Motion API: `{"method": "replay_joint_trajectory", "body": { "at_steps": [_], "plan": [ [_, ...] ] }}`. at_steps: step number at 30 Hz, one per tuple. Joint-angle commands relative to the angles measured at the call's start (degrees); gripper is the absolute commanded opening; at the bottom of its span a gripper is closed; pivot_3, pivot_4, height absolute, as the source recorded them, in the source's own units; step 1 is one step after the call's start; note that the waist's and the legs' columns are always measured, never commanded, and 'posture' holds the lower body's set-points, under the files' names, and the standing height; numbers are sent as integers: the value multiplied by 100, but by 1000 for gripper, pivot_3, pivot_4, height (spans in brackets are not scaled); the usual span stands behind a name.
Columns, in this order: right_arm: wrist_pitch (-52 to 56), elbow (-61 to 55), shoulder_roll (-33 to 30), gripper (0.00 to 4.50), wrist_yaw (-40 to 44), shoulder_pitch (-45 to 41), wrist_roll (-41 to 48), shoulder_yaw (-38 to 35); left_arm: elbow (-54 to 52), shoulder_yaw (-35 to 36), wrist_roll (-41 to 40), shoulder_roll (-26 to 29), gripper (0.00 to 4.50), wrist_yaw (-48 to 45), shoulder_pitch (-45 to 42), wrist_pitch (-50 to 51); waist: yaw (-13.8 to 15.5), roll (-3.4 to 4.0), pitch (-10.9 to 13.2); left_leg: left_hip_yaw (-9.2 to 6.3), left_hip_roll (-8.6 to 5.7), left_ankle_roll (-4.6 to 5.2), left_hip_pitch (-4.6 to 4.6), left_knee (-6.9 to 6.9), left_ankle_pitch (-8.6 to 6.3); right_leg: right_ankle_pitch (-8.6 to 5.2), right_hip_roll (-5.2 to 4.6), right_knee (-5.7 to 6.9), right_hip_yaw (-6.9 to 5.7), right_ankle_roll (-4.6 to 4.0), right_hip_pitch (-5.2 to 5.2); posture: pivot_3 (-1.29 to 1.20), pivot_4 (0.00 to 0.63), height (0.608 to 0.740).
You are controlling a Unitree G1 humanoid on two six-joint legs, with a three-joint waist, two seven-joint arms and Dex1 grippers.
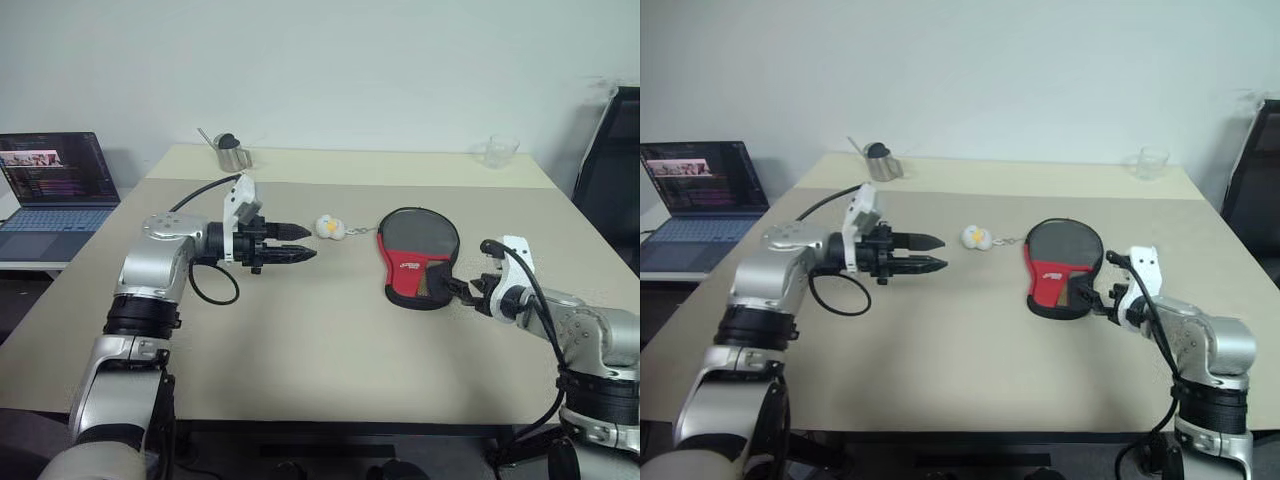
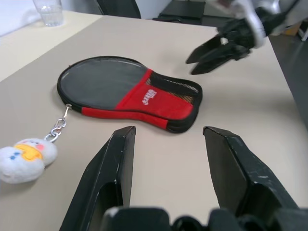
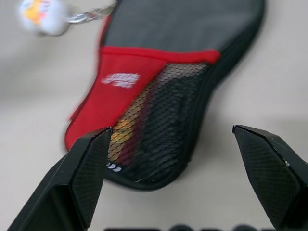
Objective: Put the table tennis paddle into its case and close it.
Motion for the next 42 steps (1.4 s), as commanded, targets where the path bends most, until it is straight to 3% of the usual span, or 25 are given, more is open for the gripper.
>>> {"method": "replay_joint_trajectory", "body": {
  "at_steps": [1, 8, 10, 22, 32, 42],
  "plan": [
    [-378, 397, 112, 4427, 1, -178, -118, 115, -826, 162, -396, 157, 2440, 78, 207, 429, -21, 0, 0, 0, 0, 0, -1, 0, 0, 0, 0, 1, 1, 0, -1, 0, 150, 740],
    [-795, 1096, 364, 4427, -68, -319, -269, 156, -1134, 247, -564, 464, 2440, 233, 413, 693, -57, -2, -4, -2, 1, 0, 8, 5, 0, 2, 11, 9, 2, -3, 1, 0, 150, 740],
    [-885, 1200, 482, 3937, -110, -323, -300, 167, -1145, 227, -582, 499, 2440, 284, 428, 699, -58, -6, -8, -4, 4, 0, 12, 7, 0, 3, 14, 9, 1, -5, 7, 0, 150, 740],
    [-911, 1042, 708, 25, -184, -329, -268, 294, -944, 209, -611, 472, 2440, 544, 331, 581, -76, -9, -10, -4, 8, 0, 10, 18, 0, 6, 14, 11, 3, -6, 9, 0, 150, 740],
    [-706, 637, 597, 25, -85, -215, -226, 432, -830, 86, -541, 446, 2440, 536, 287, 465, -75, -9, -10, -4, 9, 0, 9, 17, 0, 6, 14, 10, 3, -6, 7, 0, 150, 740],
    [226, -1068, -645, 25, 1135, 778, 414, 1235, -699, 30, -519, 497, 2440, 413, 169, 413, -29, -10, -10, -6, 4, 1, 1, 12, -1, 5, 13, -1, -1, -6, 4, 0, 150, 740]
  ]
}}
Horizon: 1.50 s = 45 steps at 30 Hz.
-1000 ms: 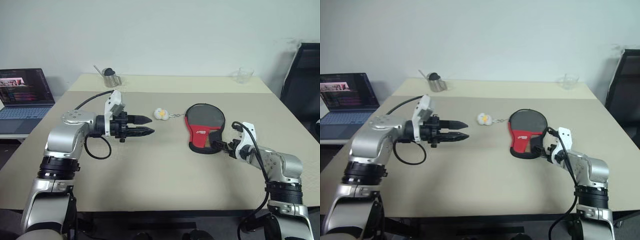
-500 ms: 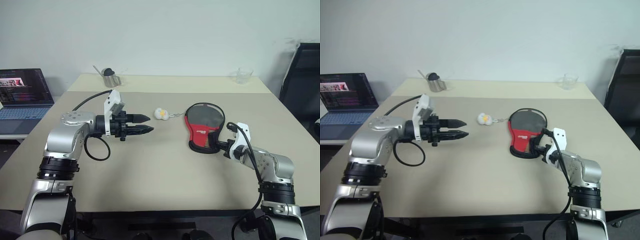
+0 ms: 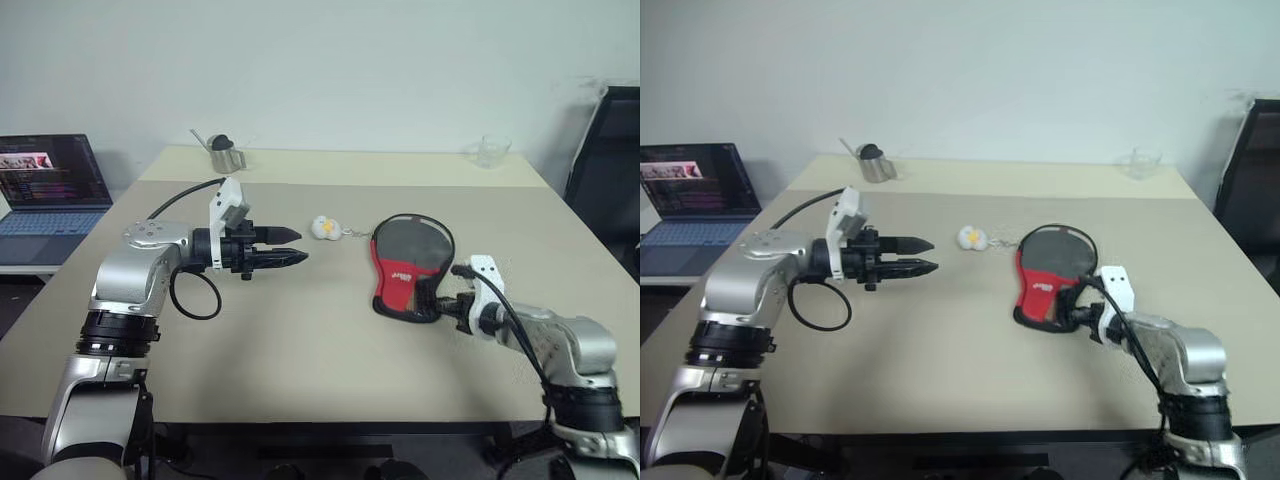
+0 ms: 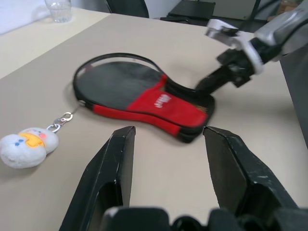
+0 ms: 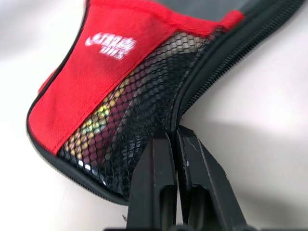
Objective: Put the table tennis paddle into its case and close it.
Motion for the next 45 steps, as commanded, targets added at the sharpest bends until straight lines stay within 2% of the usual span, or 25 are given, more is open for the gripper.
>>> {"method": "replay_joint_trajectory", "body": {
  "at_steps": [1, 8, 19, 26, 31, 34, 36, 40, 43, 45],
  "plan": [
    [245, -625, -384, 25, 534, 298, 359, 258, 12, -14, 6, 72, 2440, -94, -221, -113, -3, 0, 0, 0, -1, 0, 1, 0, 0, 0, 0, 1, 0, 0, 0, 0, 150, 740],
    [-16, -1398, -1366, 25, 1496, 988, 643, 640, 237, -187, 57, 16, 2440, -286, -444, -225, -3, -1, 0, -5, -1, 0, 1, 2, 0, 0, 0, -1, -4, 0, 2, 0, 150, 740],
    [-1506, -1974, -2605, 25, 2831, 1921, 455, 1063, 696, -389, 175, -140, 2440, -505, -785, -448, 6, -3, 0, -9, -3, -1, -1, 11, -1, -1, 0, -2, -9, 1, 4, 0, 150, 740],
    [-2062, -1722, -2765, 25, 2889, 1990, 28, 1271, 746, -414, 215, -153, 2440, -559, -840, -478, 4, -3, 0, -11, -3, -1, -1, 20, -1, -1, 0, 1, -11, 1, 5, 0, 150, 740],
    [-2083, -1538, -2674, 25, 2859, 1790, 102, 967, 692, -400, 234, -130, 2440, -537, -799, -467, 3, -3, 0, -16, -2, -2, -1, 35, -2, 0, -2, 3, -13, 2, 15, 0, 150, 740],
    [-2023, -1503, -2618, 693, 2829, 1669, 208, 779, 685, -392, 274, -120, 2440, -472, -742, -498, 4, -3, 0, -24, -2, -2, 0, 41, -2, 0, -13, 3, -18, 2, 24, 0, 150, 740],
    [-2044, -1511, -2630, 1303, 2833, 1660, 171, 757, 745, -402, 341, -146, 2440, -369, -740, -541, 5, -3, 0, -26, -2, -1, 0, 43, -2, 1, -15, 3, -19, 2, 25, 0, 150, 740],
    [-2098, -1514, -2781, 2761, 2875, 1587, 67, 660, 1297, -401, 688, -393, 2440, 234, -912, -827, 27, -3, 0, -31, -3, -1, 0, 43, -3, 0, -19, 1, -23, 2, 29, 0, 150, 740],
    [-2223, -1470, -3081, 3784, 3017, 1560, 33, 317, 1374, -404, 705, -439, 2440, 149, -892, -912, 31, -4, 1, -30, -6, -1, -1, 46, -3, 1, -19, 1, -23, 3, 30, 0, 150, 740],
    [-2297, -1384, -3203, 3784, 3077, 1527, 74, 34, 1568, -349, 763, -466, 2440, 270, -951, -970, 30, -4, 1, -26, -6, 2, -2, 46, -5, 1, -19, -2, -21, 3, 29, 0, 150, 740]
  ]
}}
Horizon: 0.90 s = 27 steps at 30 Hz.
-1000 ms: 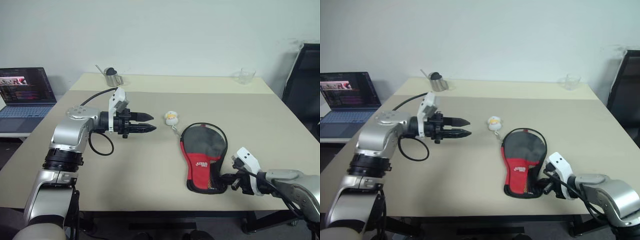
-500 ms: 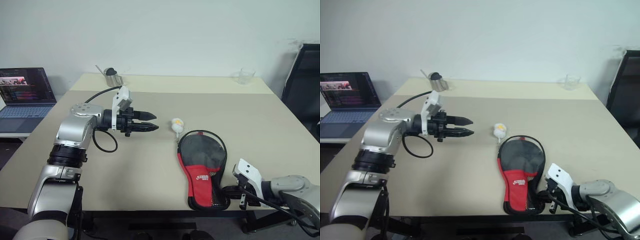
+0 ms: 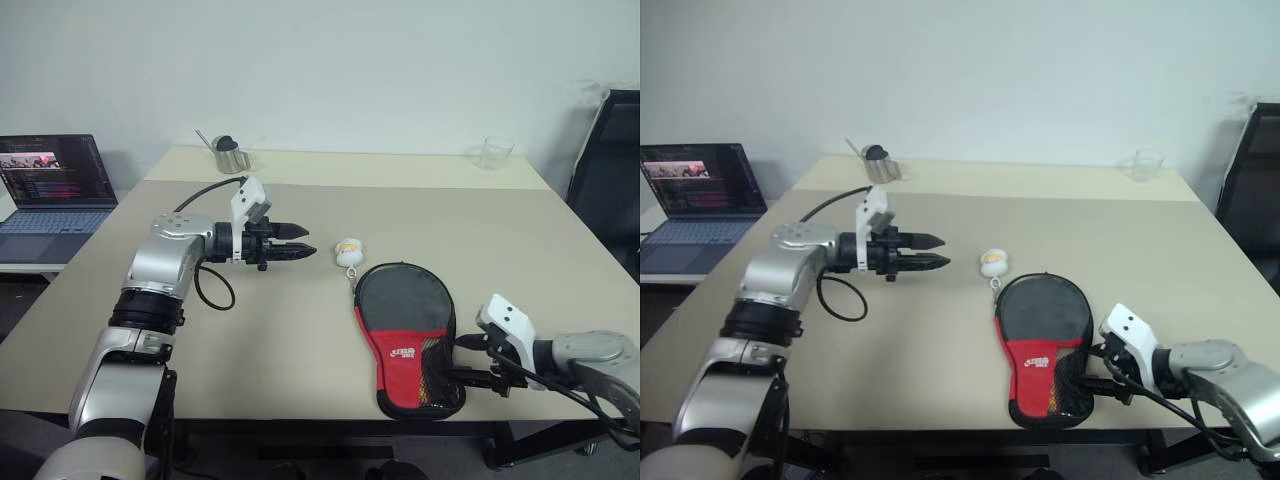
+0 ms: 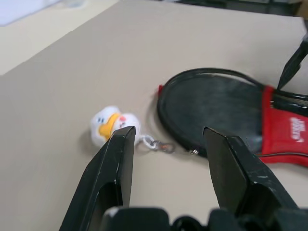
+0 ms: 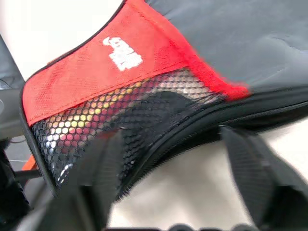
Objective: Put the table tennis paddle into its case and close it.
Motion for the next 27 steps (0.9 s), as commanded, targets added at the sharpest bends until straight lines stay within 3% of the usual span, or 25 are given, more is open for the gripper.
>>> {"method": "replay_joint_trajectory", "body": {
  "at_steps": [1, 3, 6, 11, 16, 20, 27],
  "plan": [
    [-216, 64, -215, 3784, 81, -209, 11, -676, 276, 124, 165, -13, 2440, 276, -247, -266, 0, 0, 0, 1, 0, 2, 1, 0, -2, 0, -1, 0, 1, 0, 0, 0, 150, 740],
    [-200, 138, -141, 3784, -52, -409, 38, -809, 619, 86, 396, -109, 2440, 695, -366, -369, -2, 0, 0, 0, 2, 3, 2, 1, -2, 0, -2, 1, 0, 0, 1, 0, 150, 740],
    [-158, 304, 545, 3784, -705, -1094, 58, -792, 1037, 130, 486, -483, 2440, 1270, -580, -132, -12, 0, 0, -5, 4, 3, 7, 6, -2, 0, -2, 4, -2, 0, 8, 0, 150, 740],
    [-554, 551, 1886, 3784, -1727, -1615, -662, 131, 1401, 20, 655, -1300, 2440, 2029, -808, 423, -6, -1, -1, -14, -2, 4, 4, 9, -3, 2, 1, -2, -9, 3, 19, 0, 150, 740],
    [-985, 1463, 3255, 3784, -2678, -1734, -1324, 711, 1720, -12, 841, -1699, 2440, 2439, -1002, 451, -12, -1, -1, -7, -4, 8, -1, 8, -6, 1, 6, 0, -2, 6, 12, 0, 150, 740],
    [-1458, 2083, 3810, 3784, -2891, -1626, -1722, 1030, 2061, -4, 986, -1769, 2440, 2658, -1115, 306, -25, -1, -1, -4, -2, 8, 3, 10, -6, 2, 7, 8, -1, 6, 11, 0, 150, 740],
    [-1674, 2389, 4187, 3784, -2897, -1473, -1859, 1051, 2782, 2, 1205, -2093, 2440, 3294, -1331, 300, -21, -1, -1, -5, -2, 8, 3, 11, -6, 3, 9, 6, -2, 8, 15, 0, 150, 740]
  ]
}}
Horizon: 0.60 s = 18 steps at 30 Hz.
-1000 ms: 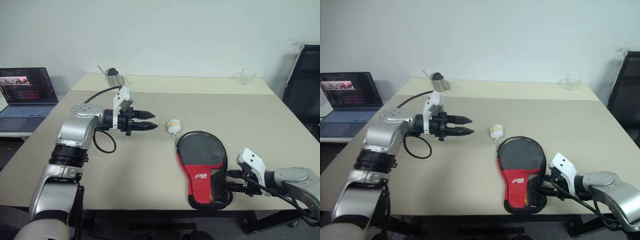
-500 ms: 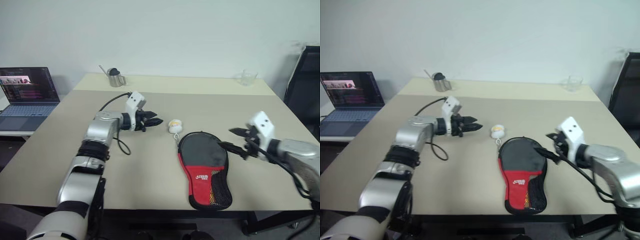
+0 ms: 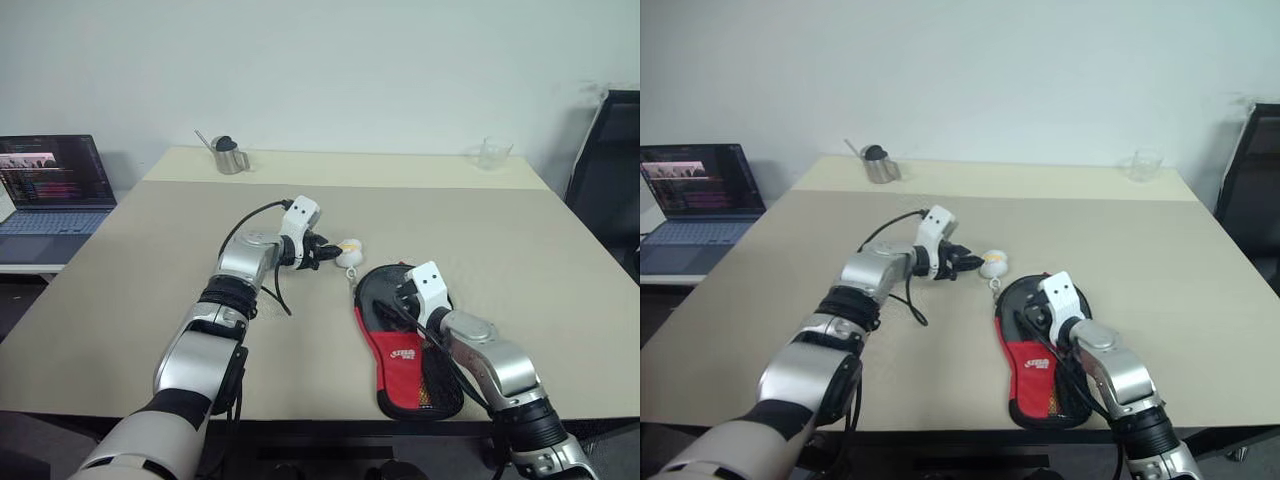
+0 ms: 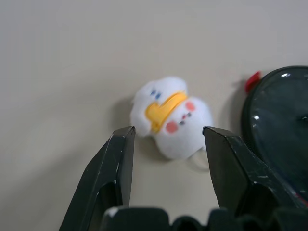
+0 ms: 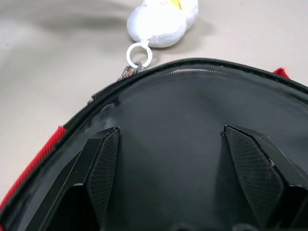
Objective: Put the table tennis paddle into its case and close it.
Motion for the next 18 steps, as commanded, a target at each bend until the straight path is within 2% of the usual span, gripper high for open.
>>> {"method": "replay_joint_trajectory", "body": {
  "at_steps": [1, 10, 13, 17, 18],
  "plan": [
    [-105, -16, 51, 3784, 33, 70, -76, -22, 269, 45, 96, -275, 2440, 310, -300, -36, 2, 0, 0, -1, 0, 0, 0, 1, 0, 0, 0, 0, -1, 0, 1, 0, 150, 740],
    [16, 58, 68, 3784, 98, 49, -183, -27, 1104, 178, 264, -527, 2440, 899, -593, -417, -9, 0, 0, -1, 0, 0, 3, 0, 0, 0, 0, 1, -1, 0, 2, 0, 150, 740],
    [33, 57, 56, 3829, 137, 74, -251, 15, 1175, 303, 200, -563, 3015, 955, -662, -440, -8, 0, 0, -2, 0, 0, 5, 0, 0, 0, 0, 1, -2, 0, 5, 0, 150, 740],
    [78, 43, 34, 3829, 140, 84, -242, -51, 1027, 381, 120, -534, 4407, 663, -670, -252, -7, 0, 0, -2, -2, 0, 5, 1, 0, 0, 0, 0, -3, 0, 7, 0, 150, 740],
    [82, 46, 21, 3829, 144, 92, -248, -54, 991, 394, 112, -520, 4463, 628, -666, -210, -7, 0, 0, -2, -1, 0, 5, 1, 0, 0, 0, 0, -4, 0, 7, 0, 150, 740]
  ]
}}
